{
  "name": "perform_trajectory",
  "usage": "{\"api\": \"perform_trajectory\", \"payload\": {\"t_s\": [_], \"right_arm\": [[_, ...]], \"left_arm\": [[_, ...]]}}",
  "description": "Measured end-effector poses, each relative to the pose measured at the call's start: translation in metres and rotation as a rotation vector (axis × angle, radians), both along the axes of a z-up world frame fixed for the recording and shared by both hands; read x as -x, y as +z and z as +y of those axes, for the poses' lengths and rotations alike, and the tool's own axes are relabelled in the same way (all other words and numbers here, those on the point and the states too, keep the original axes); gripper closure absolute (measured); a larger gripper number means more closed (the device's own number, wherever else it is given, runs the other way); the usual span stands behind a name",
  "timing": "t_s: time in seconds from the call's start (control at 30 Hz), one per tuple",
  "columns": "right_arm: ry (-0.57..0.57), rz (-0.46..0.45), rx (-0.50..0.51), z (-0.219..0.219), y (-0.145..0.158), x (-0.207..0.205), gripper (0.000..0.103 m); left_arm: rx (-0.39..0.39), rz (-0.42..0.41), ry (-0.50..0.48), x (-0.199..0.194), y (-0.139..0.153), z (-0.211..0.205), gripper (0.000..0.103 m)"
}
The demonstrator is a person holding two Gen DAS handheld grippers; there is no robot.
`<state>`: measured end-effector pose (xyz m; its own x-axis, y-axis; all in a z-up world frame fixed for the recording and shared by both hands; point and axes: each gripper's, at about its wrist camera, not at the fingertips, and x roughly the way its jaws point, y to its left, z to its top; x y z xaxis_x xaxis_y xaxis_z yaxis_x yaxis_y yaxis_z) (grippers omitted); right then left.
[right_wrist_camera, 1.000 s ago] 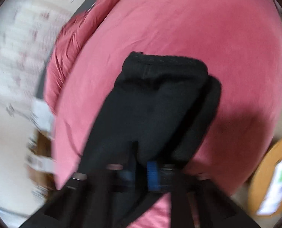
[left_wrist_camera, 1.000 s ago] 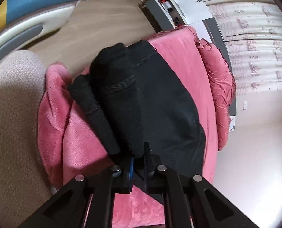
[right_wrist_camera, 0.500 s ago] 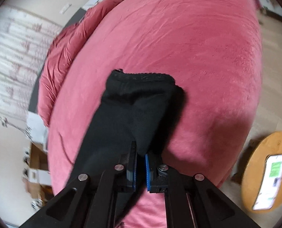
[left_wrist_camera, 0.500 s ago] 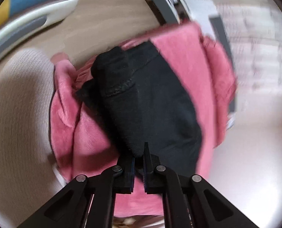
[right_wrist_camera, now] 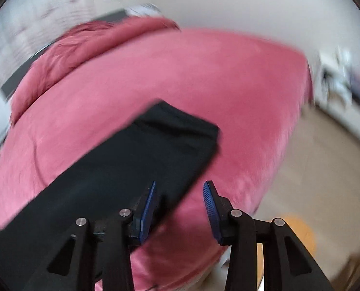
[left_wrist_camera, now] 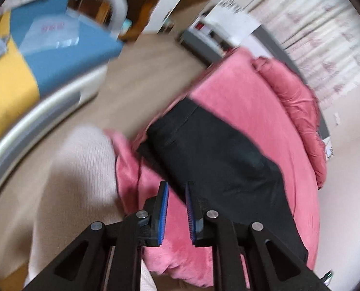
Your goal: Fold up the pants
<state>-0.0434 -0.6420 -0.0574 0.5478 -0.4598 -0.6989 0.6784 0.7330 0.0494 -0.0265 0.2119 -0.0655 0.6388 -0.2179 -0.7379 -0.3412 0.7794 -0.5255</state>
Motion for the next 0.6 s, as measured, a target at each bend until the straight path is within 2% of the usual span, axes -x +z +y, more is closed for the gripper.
{"api": "perform_trajectory", "payload": {"t_s": [0.03, 0.07, 0.13, 0.17, 0.23, 0.27, 0.4, 0.53, 0.6], "right_arm": [[0.053, -0.009, 0.007, 0.011, 0.005, -0.007, 0.061], [0.158, -0.026, 0.001, 0.033, 0.011, -0.023, 0.061], [0.334, -0.051, -0.083, 0.066, 0.015, -0.053, 0.061], [0.388, -0.058, -0.116, 0.077, 0.016, -0.062, 0.061], [0.583, -0.046, -0.224, 0.121, 0.015, -0.104, 0.061], [0.640, -0.041, -0.260, 0.136, 0.013, -0.115, 0.061], [0.860, -0.058, -0.435, 0.210, 0.004, -0.186, 0.059], [0.998, 0.018, -0.512, 0.271, -0.011, -0.250, 0.057], [1.003, 0.083, -0.523, 0.290, -0.025, -0.273, 0.057]], "left_arm": [[-0.026, -0.023, -0.039, -0.004, 0.005, -0.007, 0.089], [-0.050, -0.036, -0.085, -0.011, 0.011, -0.017, 0.089], [-0.072, -0.092, -0.193, -0.030, 0.017, -0.046, 0.089], [-0.057, -0.100, -0.244, -0.038, 0.016, -0.059, 0.089], [-0.012, -0.112, -0.350, -0.060, 0.011, -0.092, 0.088], [0.003, -0.112, -0.427, -0.073, 0.007, -0.115, 0.088], [0.049, -0.105, -0.606, -0.122, -0.017, -0.182, 0.088], [-0.007, -0.066, -0.641, -0.154, -0.045, -0.212, 0.088], [-0.016, -0.016, -0.624, -0.155, -0.060, -0.211, 0.088]]}}
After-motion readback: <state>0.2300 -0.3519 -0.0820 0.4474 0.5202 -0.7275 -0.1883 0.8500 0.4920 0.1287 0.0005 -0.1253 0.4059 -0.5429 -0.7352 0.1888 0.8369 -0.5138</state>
